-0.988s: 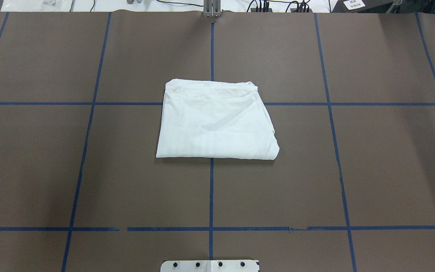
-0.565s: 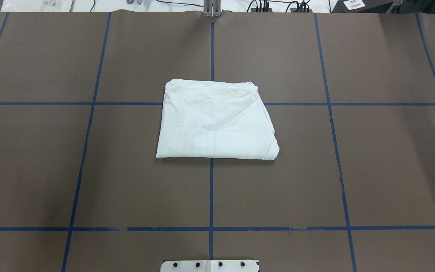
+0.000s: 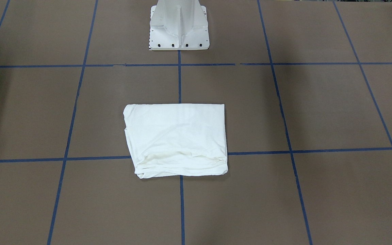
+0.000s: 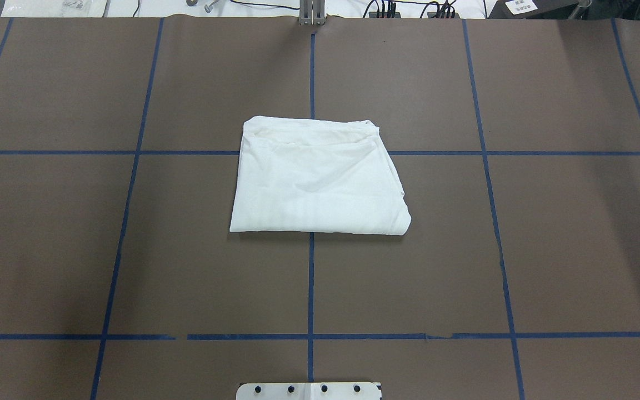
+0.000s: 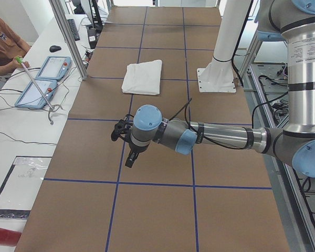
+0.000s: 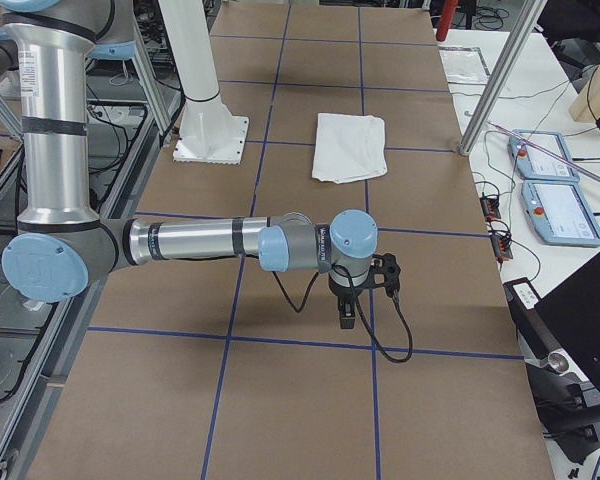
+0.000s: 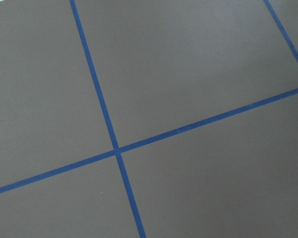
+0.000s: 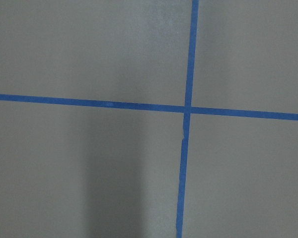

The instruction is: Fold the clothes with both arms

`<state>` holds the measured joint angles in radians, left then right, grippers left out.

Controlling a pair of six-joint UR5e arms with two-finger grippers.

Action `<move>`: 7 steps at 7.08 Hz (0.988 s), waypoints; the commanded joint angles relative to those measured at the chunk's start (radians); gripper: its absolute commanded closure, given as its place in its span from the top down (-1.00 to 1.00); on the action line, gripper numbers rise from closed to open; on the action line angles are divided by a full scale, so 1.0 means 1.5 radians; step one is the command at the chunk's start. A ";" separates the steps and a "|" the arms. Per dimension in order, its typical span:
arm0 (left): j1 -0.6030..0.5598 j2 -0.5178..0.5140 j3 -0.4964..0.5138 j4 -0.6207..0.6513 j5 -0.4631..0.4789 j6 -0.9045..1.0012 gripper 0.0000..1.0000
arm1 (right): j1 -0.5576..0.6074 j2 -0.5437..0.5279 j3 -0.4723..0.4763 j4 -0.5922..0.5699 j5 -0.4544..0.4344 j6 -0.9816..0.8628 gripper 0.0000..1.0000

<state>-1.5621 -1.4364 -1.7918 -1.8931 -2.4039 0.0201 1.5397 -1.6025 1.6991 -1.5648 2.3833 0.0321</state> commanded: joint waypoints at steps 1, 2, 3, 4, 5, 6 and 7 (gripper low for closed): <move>0.001 -0.009 0.003 0.003 0.001 -0.001 0.99 | -0.001 0.000 0.008 0.001 0.000 0.000 1.00; 0.001 -0.011 0.003 0.002 0.001 -0.001 1.00 | -0.001 0.001 0.009 0.001 -0.001 0.000 1.00; 0.001 -0.010 -0.003 0.003 0.002 -0.001 0.99 | -0.003 0.001 0.009 0.001 -0.001 -0.001 1.00; 0.000 -0.004 -0.007 0.003 0.000 0.000 1.00 | -0.003 0.002 0.009 0.001 -0.003 -0.003 1.00; 0.001 -0.004 -0.002 0.001 0.000 0.001 0.99 | -0.003 0.003 0.013 0.001 -0.001 -0.002 1.00; 0.000 -0.001 -0.006 0.001 -0.004 0.003 0.99 | -0.003 0.006 0.013 0.001 -0.001 -0.001 1.00; 0.000 -0.001 -0.006 0.001 -0.004 0.003 0.99 | -0.002 0.007 0.013 0.001 -0.003 0.000 1.00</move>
<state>-1.5611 -1.4393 -1.7994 -1.8910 -2.4077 0.0233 1.5358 -1.5953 1.7172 -1.5631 2.3813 0.0304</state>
